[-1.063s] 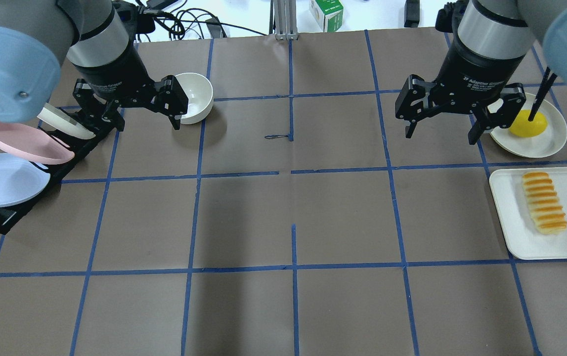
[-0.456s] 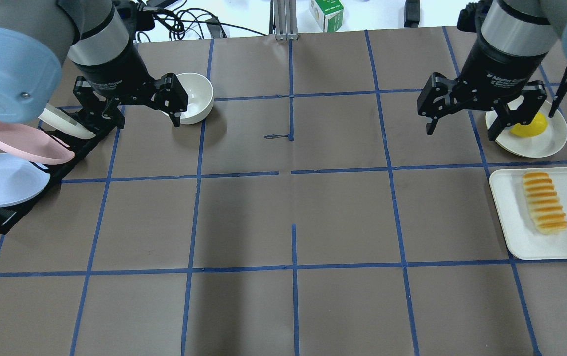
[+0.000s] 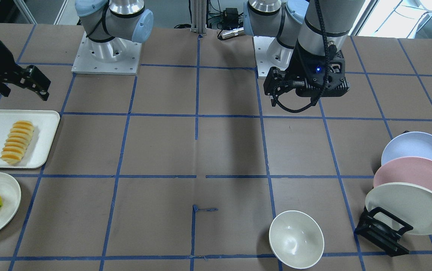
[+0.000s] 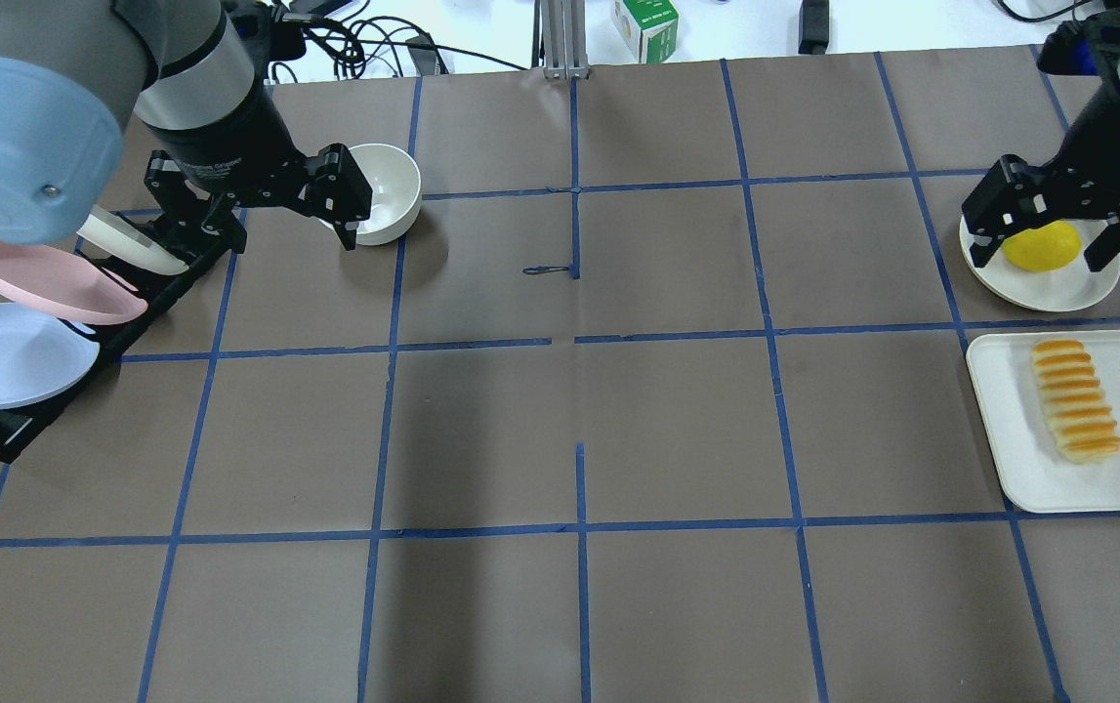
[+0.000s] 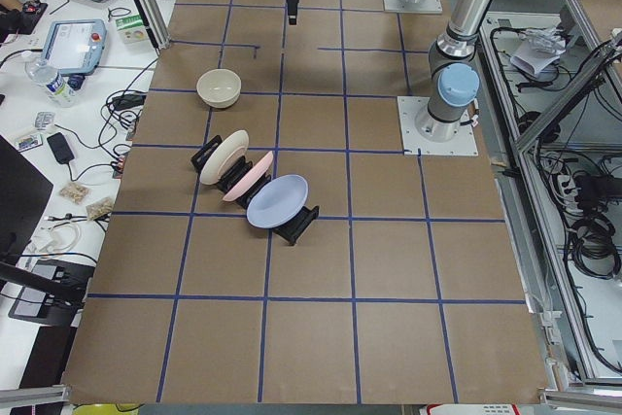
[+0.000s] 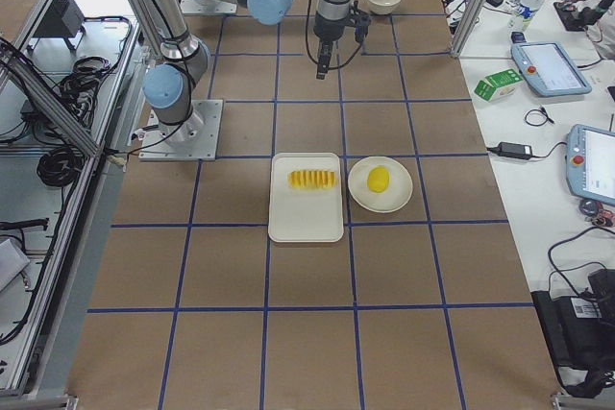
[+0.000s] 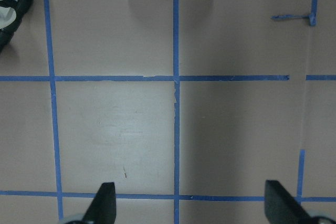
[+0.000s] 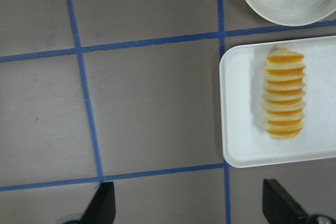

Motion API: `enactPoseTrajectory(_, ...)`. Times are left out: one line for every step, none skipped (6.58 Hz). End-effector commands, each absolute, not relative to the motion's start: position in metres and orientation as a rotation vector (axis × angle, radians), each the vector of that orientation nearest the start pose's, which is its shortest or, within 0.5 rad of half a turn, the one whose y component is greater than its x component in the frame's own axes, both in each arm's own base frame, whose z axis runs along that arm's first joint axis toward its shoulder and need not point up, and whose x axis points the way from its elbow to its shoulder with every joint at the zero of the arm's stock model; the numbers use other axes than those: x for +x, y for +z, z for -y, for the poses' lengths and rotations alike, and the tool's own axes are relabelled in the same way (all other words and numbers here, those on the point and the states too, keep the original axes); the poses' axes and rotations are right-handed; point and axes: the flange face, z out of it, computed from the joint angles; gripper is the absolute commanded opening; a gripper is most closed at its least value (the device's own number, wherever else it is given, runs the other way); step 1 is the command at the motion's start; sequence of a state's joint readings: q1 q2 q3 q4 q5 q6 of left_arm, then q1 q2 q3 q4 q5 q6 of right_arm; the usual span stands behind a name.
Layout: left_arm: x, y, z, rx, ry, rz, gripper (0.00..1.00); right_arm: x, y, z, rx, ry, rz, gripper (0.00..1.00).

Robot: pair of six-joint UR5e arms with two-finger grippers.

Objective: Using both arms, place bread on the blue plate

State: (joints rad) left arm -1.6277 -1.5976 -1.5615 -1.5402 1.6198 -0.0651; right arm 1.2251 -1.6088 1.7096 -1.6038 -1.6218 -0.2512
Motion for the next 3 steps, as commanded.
enactPoseTrajectory(-0.109, 0.486, 0.503, -0.141, -0.013, -3.077, 1.00, -0.097, 0.393, 0.472, 0.015, 0.040, -3.221, 1.00)
enactPoseTrajectory(-0.045, 0.495, 0.508, -0.331, -0.030, -3.060, 1.00, -0.113, 0.361, 0.462, 0.041, 0.038, -3.224, 1.00)
enactPoseTrajectory(0.027, 0.496, 0.506, -0.526, -0.013, -3.022, 1.00, -0.125, 0.328, 0.458, 0.078, 0.110, -3.194, 1.00)
